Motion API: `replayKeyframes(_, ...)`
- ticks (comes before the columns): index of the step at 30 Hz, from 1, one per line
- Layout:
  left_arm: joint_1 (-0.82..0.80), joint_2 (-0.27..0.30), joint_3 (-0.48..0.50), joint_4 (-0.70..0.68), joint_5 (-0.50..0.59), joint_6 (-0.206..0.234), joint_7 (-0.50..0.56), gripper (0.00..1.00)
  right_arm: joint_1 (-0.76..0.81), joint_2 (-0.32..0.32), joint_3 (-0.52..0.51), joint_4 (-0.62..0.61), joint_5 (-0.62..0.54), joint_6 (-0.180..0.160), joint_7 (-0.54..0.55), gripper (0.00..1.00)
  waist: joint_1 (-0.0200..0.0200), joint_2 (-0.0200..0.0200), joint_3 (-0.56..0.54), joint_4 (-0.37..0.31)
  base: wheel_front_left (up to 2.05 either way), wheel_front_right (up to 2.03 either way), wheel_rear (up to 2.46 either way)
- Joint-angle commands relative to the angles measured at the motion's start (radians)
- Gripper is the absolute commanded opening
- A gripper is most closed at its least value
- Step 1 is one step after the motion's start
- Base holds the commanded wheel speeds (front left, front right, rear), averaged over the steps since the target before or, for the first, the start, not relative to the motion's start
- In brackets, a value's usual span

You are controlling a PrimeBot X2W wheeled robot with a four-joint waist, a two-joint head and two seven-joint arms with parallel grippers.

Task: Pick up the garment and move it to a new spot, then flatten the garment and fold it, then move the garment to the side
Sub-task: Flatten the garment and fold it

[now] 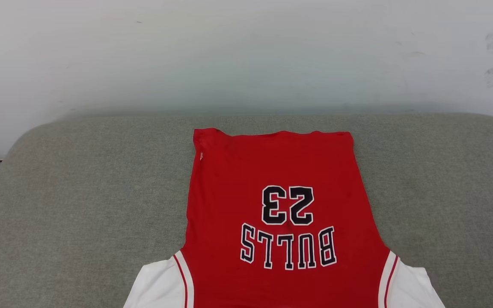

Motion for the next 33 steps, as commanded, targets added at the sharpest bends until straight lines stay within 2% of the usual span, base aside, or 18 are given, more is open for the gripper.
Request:
replayKeyframes(1, 0.014, 0.012, 0.010, -0.004, 0.005, 0.008, -0.002, 0.00, 0.034, 0.001, -0.024, -0.005, -0.008, -0.002, 0.011, 0.00, 0.0001, -0.0001, -0.001, 0.003, 0.00, 0.00, 0.00)
replayKeyframes(5, 0.021, 0.009, 0.009, -0.018, 0.014, 0.009, -0.002, 0.00, 0.085, 0.026, -0.102, -0.031, -0.037, -0.002, 0.042, 0.01, 0.0001, -0.0001, -0.001, 0.005, 0.00, 0.00, 0.00)
replayKeyframes(6, 0.016, 0.006, 0.008, -0.022, 0.017, 0.009, -0.002, 0.00, 0.090, 0.036, -0.127, -0.037, -0.046, -0.002, 0.048, 0.42, 0.0001, -0.0001, -0.001, 0.006, 0.00, 0.00, 0.00)
replayKeyframes(7, 0.011, 0.005, 0.006, -0.025, 0.022, 0.010, -0.002, 0.00, 0.090, 0.042, -0.148, -0.046, -0.063, -0.002, 0.054, 1.00, 0.0001, -0.0001, 0.000, 0.006, 0.00, 0.00, 0.00)
replayKeyframes(11, -0.010, -0.004, 0.000, -0.044, 0.042, 0.010, -0.002, 0.00, 0.097, 0.066, -0.227, -0.089, -0.121, -0.002, 0.084, 1.00, 0.0001, -0.0001, 0.004, 0.012, 0.00, 0.00, 0.00)
replayKeyframes(16, -0.032, -0.018, 0.009, -0.084, 0.065, 0.017, -0.002, 0.00, 0.085, 0.061, -0.374, -0.164, -0.190, -0.002, 0.102, 1.00, 0.0001, -0.0001, 0.019, 0.031, 0.00, 0.00, 0.00)
replayKeyframes(23, -0.078, -0.031, 0.006, -0.152, 0.116, 0.046, -0.002, 0.00, -0.049, 0.064, -0.594, -0.314, -0.296, -0.002, 0.167, 1.00, 0.0001, -0.0001, 0.092, 0.076, 0.00, 0.00, 0.00)
replayKeyframes(29, -0.146, -0.067, 0.008, -0.199, 0.159, 0.054, -0.002, 0.00, -0.266, 0.067, -0.667, -0.414, -0.313, -0.002, 0.332, 1.00, 0.0001, -0.0001, 0.194, 0.133, 0.00, 0.00, 0.00)
replayKeyframes(33, -0.191, -0.094, 0.008, -0.209, 0.186, 0.047, -0.002, 0.00, -0.422, 0.043, -0.627, -0.427, -0.298, -0.002, 0.506, 1.00, 0.0001, -0.0001, 0.262, 0.169, 0.00, 0.00, 0.00)
